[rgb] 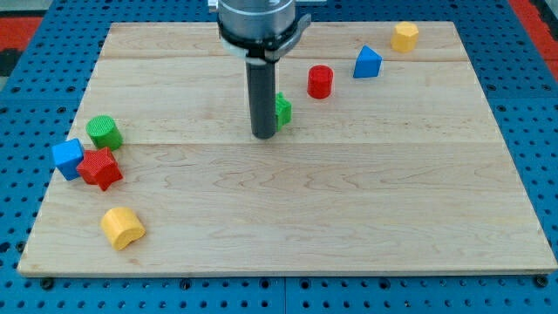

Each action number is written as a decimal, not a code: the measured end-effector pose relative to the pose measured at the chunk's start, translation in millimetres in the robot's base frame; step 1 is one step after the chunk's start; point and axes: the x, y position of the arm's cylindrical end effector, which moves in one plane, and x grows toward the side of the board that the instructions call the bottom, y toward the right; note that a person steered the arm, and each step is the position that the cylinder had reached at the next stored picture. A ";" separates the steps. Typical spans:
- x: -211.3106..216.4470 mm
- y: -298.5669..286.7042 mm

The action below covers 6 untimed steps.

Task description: Place the green circle to the top right of the red star

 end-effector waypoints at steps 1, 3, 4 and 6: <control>55.0 -33.3; 39.2 -106.6; -45.8 -127.7; -35.0 -241.0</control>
